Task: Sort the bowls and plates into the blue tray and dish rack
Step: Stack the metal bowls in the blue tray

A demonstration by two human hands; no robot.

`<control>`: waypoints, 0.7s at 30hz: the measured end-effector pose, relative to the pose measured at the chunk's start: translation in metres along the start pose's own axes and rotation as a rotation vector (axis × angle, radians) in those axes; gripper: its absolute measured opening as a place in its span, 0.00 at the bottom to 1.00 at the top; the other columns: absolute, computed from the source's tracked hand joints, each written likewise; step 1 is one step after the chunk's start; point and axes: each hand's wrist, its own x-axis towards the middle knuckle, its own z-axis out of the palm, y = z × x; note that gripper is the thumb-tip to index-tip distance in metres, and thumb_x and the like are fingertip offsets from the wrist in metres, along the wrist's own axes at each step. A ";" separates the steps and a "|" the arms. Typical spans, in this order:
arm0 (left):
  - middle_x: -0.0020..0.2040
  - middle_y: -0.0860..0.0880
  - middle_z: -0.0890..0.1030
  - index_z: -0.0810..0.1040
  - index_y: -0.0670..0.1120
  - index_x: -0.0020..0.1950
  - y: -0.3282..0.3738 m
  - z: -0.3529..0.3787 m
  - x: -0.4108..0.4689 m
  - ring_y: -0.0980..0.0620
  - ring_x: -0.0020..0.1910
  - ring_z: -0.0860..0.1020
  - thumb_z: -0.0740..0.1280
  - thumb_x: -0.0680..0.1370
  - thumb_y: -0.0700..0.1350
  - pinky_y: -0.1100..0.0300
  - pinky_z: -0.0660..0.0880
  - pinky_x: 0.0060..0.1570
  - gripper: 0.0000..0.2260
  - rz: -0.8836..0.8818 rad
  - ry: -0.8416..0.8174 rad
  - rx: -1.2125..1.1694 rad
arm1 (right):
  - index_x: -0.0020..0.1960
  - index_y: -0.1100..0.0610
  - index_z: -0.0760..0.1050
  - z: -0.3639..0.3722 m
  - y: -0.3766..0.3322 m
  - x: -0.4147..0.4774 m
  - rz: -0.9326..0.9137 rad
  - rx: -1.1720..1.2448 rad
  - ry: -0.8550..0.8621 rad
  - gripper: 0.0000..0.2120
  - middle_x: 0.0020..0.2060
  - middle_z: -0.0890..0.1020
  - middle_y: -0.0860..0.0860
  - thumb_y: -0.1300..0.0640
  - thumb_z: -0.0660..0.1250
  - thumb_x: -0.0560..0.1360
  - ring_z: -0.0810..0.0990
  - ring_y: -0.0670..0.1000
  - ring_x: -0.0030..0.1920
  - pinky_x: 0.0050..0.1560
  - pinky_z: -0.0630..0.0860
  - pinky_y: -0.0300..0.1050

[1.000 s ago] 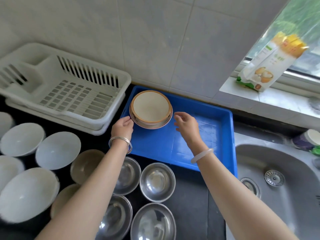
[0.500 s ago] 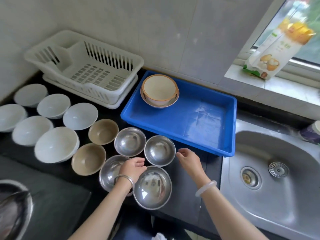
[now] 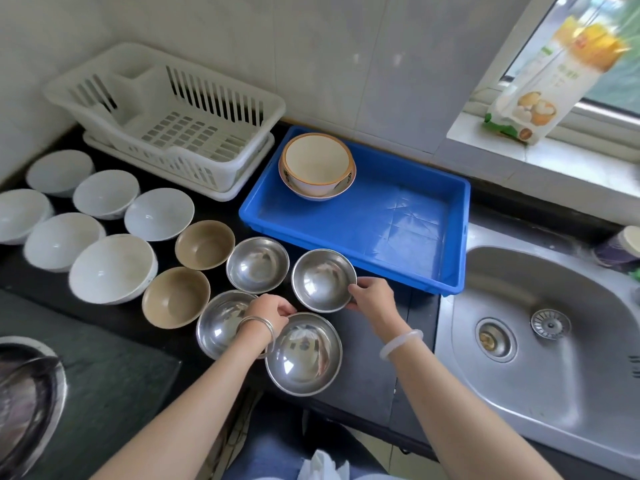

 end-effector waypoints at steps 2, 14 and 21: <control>0.48 0.50 0.84 0.82 0.48 0.48 0.000 -0.001 0.001 0.52 0.49 0.80 0.68 0.72 0.40 0.57 0.76 0.54 0.07 -0.008 -0.002 -0.017 | 0.36 0.63 0.79 -0.009 -0.004 -0.007 -0.024 0.033 0.008 0.11 0.31 0.80 0.52 0.66 0.62 0.75 0.82 0.44 0.31 0.28 0.75 0.30; 0.47 0.43 0.83 0.81 0.45 0.45 0.027 0.014 0.018 0.45 0.49 0.81 0.69 0.70 0.34 0.49 0.76 0.57 0.08 -0.124 0.075 -0.492 | 0.40 0.55 0.83 -0.052 0.011 -0.024 -0.017 -0.010 0.141 0.06 0.35 0.85 0.50 0.61 0.68 0.72 0.85 0.44 0.33 0.42 0.82 0.39; 0.52 0.41 0.80 0.77 0.39 0.59 0.030 0.018 0.020 0.48 0.50 0.78 0.65 0.75 0.34 0.58 0.74 0.52 0.13 -0.167 -0.001 -0.829 | 0.34 0.52 0.80 -0.046 0.025 -0.030 -0.018 -0.130 0.210 0.08 0.33 0.84 0.48 0.60 0.68 0.71 0.85 0.47 0.35 0.42 0.81 0.42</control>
